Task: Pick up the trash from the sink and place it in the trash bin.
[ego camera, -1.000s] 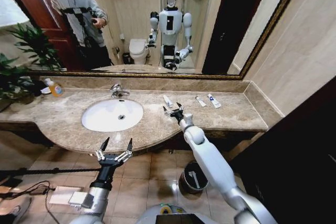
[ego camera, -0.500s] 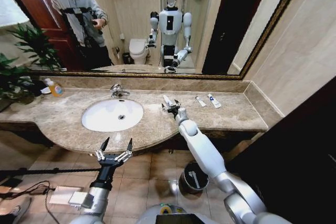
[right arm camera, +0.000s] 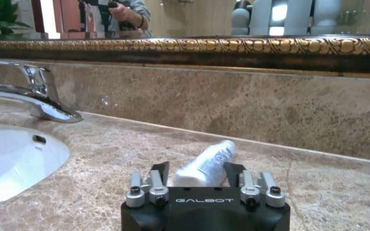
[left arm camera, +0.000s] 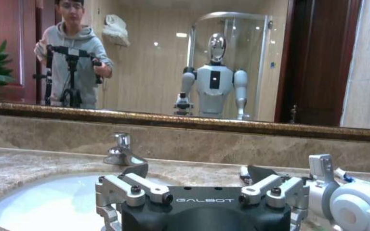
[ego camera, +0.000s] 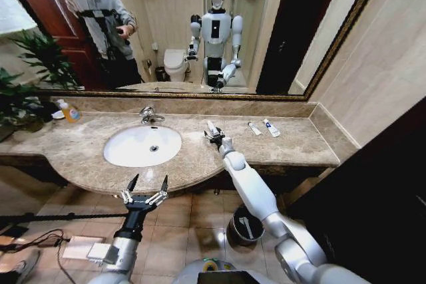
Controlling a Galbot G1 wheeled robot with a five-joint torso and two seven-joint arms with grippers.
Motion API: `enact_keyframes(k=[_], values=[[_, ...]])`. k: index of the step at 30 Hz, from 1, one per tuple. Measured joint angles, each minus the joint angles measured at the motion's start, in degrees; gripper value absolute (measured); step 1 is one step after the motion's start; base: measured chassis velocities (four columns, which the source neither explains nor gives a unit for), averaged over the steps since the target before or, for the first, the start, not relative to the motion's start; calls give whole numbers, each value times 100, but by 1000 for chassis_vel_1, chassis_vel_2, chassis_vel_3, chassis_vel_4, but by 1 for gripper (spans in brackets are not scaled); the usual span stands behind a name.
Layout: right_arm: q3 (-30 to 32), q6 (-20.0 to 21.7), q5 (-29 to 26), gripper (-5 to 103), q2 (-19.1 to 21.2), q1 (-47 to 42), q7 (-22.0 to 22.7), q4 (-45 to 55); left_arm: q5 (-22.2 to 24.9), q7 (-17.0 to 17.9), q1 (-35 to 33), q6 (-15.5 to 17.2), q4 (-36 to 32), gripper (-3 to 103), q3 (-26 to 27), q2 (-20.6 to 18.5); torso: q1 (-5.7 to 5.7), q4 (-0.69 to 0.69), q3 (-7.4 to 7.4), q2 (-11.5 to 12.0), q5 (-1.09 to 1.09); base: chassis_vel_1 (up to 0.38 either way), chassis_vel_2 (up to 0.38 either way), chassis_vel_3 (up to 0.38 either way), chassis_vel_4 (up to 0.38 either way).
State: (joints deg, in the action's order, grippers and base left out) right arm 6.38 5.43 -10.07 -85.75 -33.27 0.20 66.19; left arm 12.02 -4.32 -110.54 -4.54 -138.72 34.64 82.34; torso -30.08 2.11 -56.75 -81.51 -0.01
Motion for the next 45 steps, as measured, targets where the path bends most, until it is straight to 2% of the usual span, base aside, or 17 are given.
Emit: enact_keyframes(k=[3,5,8,10,21,27,30,31,34,35,38,42,45], values=[[29,-9,5,43,-3,-2,0,-42,0,0,0,0,0,100,0,0,0,0,0,0,0,0,0,0,0],[38,-9,5,43,-6,-3,0,-55,0,0,0,0,0,100,0,0,0,0,0,0,1,0,0,0,0],[58,-10,5,29,-13,-12,5,-62,0,0,0,0,0,100,0,0,0,0,0,0,1,0,0,0,0],[60,-10,5,27,-12,-19,8,-52,0,0,0,0,0,100,0,0,0,0,0,0,1,0,0,0,0],[75,42,-81,26,103,-97,66,277,0,0,0,0,0,100,0,0,0,0,0,0,1,0,0,0,0],[164,188,-274,26,388,-334,80,835,0,0,0,0,0,100,0,0,0,1,0,0,2,0,0,0,0],[307,347,-490,26,729,-751,144,1526,0,0,0,0,0,100,0,-1,0,0,0,0,3,0,0,0,0],[307,347,-490,26,729,-751,144,1526,0,0,0,0,0,100,0,-1,0,0,0,0,3,0,0,0,0],[585,488,-697,26,1128,-1370,190,2317,0,0,0,0,0,100,0,0,0,1,1,0,2,0,0,0,0],[585,488,-697,26,1128,-1370,190,2317,0,0,0,0,0,100,0,0,0,1,1,0,2,0,0,0,0],[974,517,-859,26,1482,-2191,254,3095,0,-2,0,0,0,100,0,-1,0,-3,0,0,4,0,0,0,0],[1190,517,-909,26,1635,-2654,296,3599,0,-1,0,0,0,100,0,-1,1,-1,1,-1,3,0,0,0,0],[1635,512,-899,26,1693,-3385,332,4264,0,2,0,0,0,100,0,1,1,0,1,0,2,0,0,0,0]])
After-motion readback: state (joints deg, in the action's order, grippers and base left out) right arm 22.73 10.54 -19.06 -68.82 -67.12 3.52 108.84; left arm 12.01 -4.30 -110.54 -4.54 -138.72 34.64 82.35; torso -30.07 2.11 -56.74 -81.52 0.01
